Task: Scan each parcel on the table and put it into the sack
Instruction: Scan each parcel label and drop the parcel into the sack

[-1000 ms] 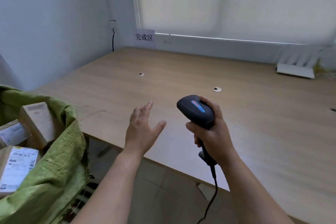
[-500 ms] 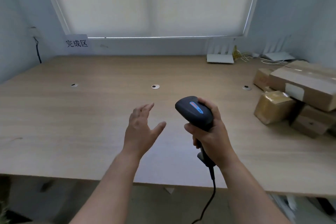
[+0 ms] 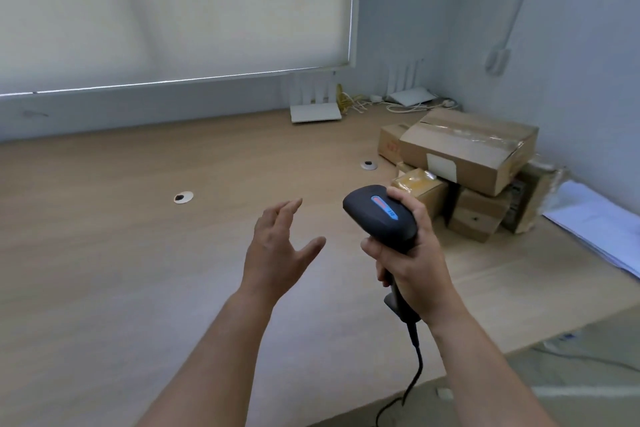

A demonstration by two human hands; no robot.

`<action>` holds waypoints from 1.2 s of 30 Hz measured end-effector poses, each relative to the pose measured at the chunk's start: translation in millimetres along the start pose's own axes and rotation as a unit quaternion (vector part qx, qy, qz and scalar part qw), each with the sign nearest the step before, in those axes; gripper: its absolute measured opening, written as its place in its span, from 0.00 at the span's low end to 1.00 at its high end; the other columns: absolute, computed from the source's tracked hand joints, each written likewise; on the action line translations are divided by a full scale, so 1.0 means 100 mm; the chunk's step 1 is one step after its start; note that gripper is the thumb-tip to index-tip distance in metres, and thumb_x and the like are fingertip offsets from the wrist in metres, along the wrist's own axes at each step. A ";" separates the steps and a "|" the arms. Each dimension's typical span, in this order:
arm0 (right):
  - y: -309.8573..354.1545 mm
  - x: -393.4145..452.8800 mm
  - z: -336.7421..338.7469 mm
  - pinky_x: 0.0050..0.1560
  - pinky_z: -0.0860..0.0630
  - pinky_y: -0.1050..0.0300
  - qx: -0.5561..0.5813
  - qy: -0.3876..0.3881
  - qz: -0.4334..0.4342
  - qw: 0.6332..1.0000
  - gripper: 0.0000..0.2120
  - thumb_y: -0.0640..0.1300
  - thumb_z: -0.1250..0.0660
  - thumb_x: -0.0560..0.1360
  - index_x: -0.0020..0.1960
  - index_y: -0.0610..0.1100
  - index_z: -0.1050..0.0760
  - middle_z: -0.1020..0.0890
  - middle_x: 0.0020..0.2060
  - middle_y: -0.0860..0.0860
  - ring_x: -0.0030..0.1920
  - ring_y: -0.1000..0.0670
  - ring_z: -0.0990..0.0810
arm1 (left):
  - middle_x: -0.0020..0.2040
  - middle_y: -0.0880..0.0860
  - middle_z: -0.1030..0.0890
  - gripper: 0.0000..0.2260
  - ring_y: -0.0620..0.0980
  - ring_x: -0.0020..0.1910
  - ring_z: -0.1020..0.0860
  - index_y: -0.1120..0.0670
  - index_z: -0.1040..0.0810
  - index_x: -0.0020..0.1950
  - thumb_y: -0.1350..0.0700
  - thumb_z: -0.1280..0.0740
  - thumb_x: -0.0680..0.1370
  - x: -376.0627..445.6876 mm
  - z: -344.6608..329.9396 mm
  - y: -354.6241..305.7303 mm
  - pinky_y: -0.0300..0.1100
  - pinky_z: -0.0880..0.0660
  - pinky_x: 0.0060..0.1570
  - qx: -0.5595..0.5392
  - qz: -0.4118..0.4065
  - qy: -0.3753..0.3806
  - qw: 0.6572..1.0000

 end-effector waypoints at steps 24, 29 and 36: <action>-0.04 0.93 2.14 0.26 0.28 0.57 -0.029 -0.118 0.019 0.992 0.30 0.38 0.26 0.67 0.63 0.62 0.29 0.22 0.46 0.45 0.25 0.47 0.29 | 0.72 0.49 0.36 0.33 0.48 0.70 0.38 0.46 0.40 0.76 0.44 0.31 0.74 1.36 -1.70 -1.82 0.42 0.34 0.64 0.003 -0.145 0.092 0.985; -0.08 1.23 2.79 0.27 0.26 0.55 -0.054 -0.115 0.032 0.991 0.31 0.31 0.27 0.72 0.64 0.60 0.30 0.22 0.51 0.43 0.25 0.48 0.27 | 0.73 0.48 0.38 0.33 0.48 0.71 0.39 0.47 0.41 0.76 0.42 0.33 0.75 1.52 -2.08 -2.22 0.43 0.35 0.65 0.034 -0.125 0.090 0.988; -0.19 1.76 3.47 0.31 0.25 0.62 -0.075 -0.090 0.044 0.992 0.30 0.37 0.25 0.71 0.65 0.58 0.32 0.24 0.59 0.44 0.30 0.51 0.24 | 0.75 0.49 0.41 0.32 0.49 0.74 0.43 0.45 0.45 0.77 0.38 0.39 0.77 1.69 -2.64 -2.30 0.47 0.37 0.70 0.063 -0.029 0.096 0.993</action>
Point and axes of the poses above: each hand's wrist, its own x-axis towards the middle knuckle, its own z-axis out of the back of the hand, y = z × x, the point moved 10 cm from there along x, towards the middle knuckle
